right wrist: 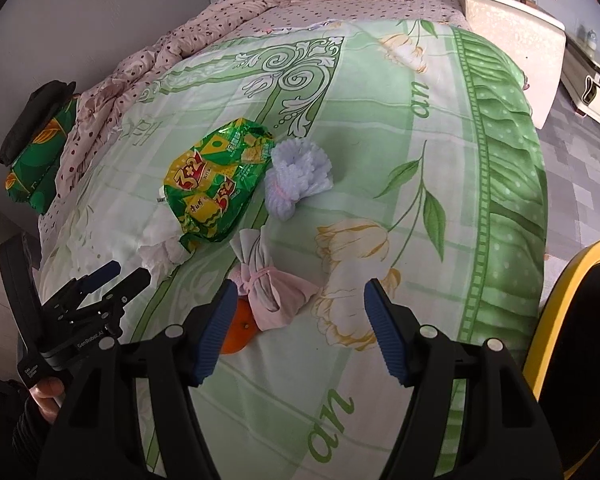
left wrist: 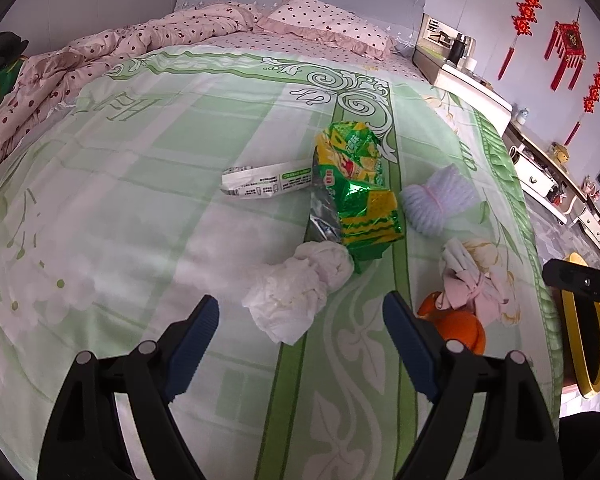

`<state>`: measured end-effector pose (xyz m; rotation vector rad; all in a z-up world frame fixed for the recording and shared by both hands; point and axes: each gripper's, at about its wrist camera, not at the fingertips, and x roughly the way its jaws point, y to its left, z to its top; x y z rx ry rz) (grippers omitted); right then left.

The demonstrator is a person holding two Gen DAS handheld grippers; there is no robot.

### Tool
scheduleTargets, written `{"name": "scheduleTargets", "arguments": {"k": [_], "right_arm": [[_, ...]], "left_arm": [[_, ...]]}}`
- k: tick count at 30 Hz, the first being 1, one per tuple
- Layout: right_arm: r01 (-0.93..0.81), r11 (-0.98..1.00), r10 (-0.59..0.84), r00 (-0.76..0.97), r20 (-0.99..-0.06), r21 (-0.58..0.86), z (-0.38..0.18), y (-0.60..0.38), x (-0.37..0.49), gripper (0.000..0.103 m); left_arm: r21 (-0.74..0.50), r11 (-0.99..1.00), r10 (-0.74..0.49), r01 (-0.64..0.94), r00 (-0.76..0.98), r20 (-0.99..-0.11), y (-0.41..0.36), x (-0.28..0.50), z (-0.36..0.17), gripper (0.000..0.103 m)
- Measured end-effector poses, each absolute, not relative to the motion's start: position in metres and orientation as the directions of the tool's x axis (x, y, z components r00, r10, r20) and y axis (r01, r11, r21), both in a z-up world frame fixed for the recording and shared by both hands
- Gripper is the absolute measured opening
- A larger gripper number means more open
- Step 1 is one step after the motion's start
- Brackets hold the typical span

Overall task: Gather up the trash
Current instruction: 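Move both tools back over the bed toward the remaining trash, then grasp the white tissue with the left tool while the right tool grasps the pink cloth bundle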

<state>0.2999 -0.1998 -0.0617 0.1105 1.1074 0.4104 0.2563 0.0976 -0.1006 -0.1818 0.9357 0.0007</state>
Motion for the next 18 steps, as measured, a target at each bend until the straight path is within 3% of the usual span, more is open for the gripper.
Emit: {"name": "scheduleTargets", "arguments": {"k": [18], "right_arm": [[-0.311,0.909,0.372,0.307,-0.876,0.277,-0.104,-0.152,0.33,0.054]], "left_arm": [[-0.187,0.977,-0.103,-0.099,0.552,-0.827,0.113,0.282,-0.13,0.08]]}}
